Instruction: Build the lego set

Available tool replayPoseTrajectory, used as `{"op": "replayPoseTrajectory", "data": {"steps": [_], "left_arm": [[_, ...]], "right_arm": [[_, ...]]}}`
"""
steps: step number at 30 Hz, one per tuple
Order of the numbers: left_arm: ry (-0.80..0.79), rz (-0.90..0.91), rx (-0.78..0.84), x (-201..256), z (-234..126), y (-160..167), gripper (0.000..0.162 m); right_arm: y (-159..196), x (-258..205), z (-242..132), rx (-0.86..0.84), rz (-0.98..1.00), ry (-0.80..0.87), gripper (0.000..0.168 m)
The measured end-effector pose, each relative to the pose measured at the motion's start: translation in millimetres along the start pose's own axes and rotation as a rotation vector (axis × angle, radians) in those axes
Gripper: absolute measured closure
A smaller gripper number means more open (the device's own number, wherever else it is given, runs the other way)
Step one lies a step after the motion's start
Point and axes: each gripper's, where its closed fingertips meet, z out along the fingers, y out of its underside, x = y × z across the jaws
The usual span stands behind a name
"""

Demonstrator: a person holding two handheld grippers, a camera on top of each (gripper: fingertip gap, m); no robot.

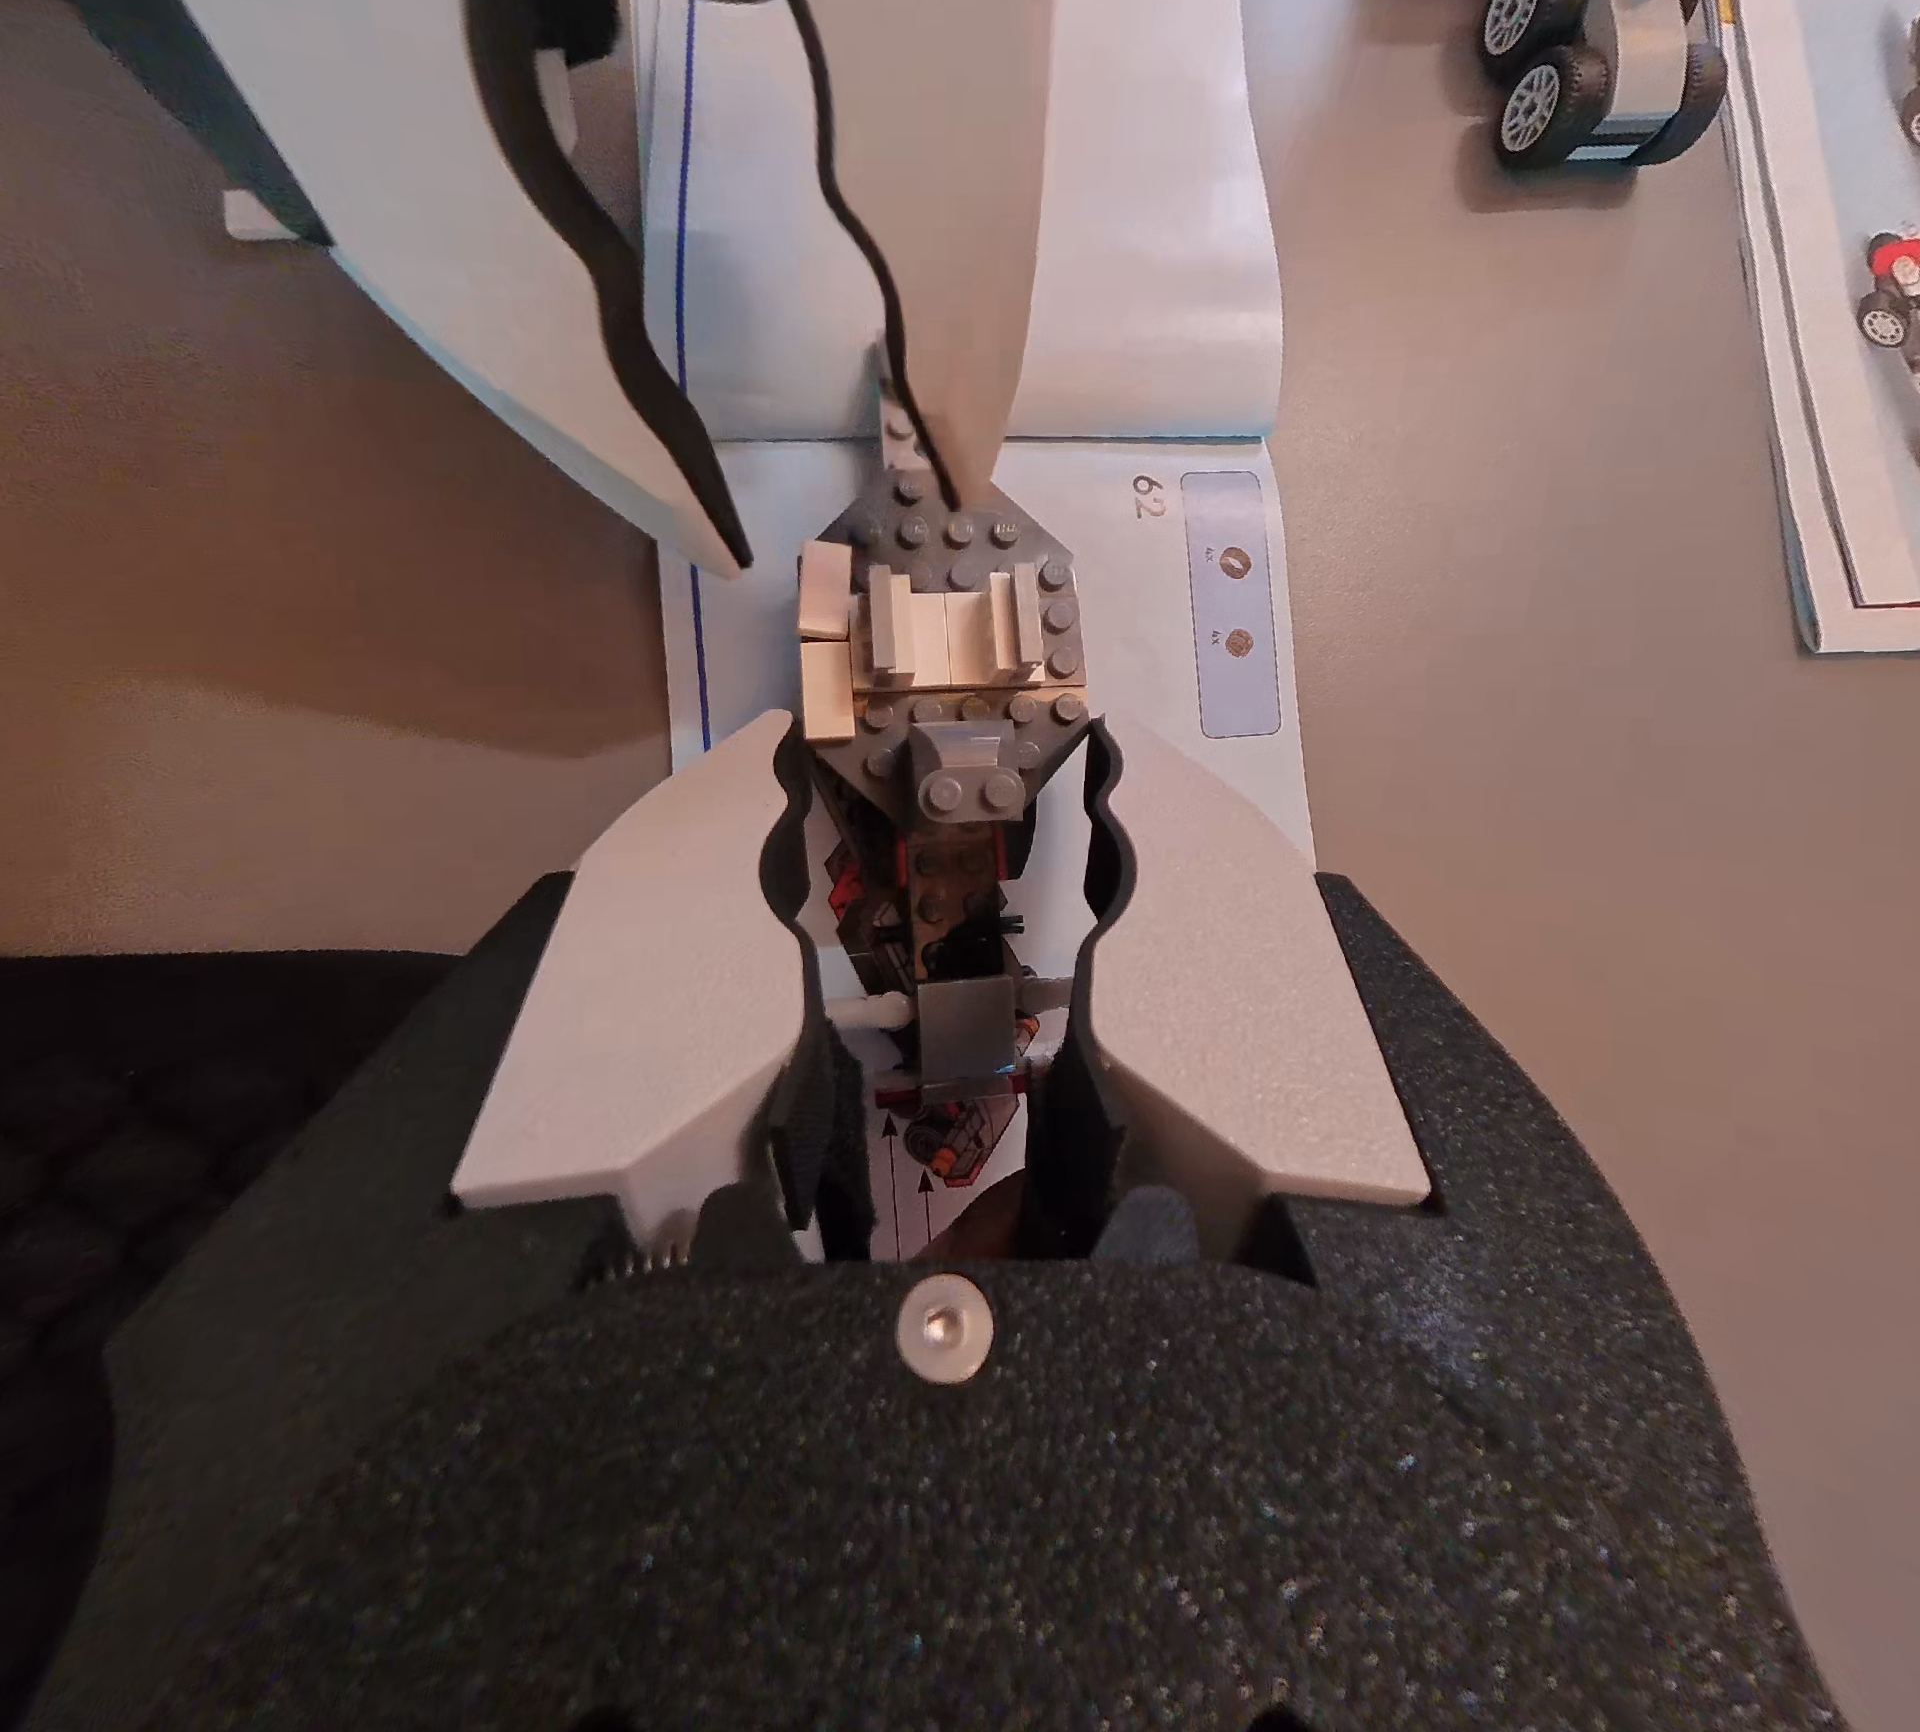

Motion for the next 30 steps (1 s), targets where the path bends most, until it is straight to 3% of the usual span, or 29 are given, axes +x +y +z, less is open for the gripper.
{"op": "replayPoseTrajectory", "data": {"steps": [1,4,8,16,30], "left_arm": [[-0.064,0.025,0.025,-2.3,-1.9,-0.6,0.127],[-0.264,0.175,0.072,-2.2,-8.4,-3.5,0.128],[-0.41,0.399,-0.03,5.2,-1.7,3.2,0.138],[-0.496,0.542,-0.153,4.0,9.1,9.3,0.147],[-0.571,0.684,-0.211,0.3,10.4,8.2,0.152]], "right_arm": [[0.0,0.2,0.0,0.003,0.005,-0.003,0.117],[-0.4,0.7,0.2,0.013,0.026,-0.013,0.118],[-0.7,1.3,0.4,0.023,0.044,-0.021,0.118],[-1.1,1.6,1.2,0.034,0.063,-0.028,0.118],[-0.7,1.3,1.6,0.037,0.079,-0.035,0.118]]}}
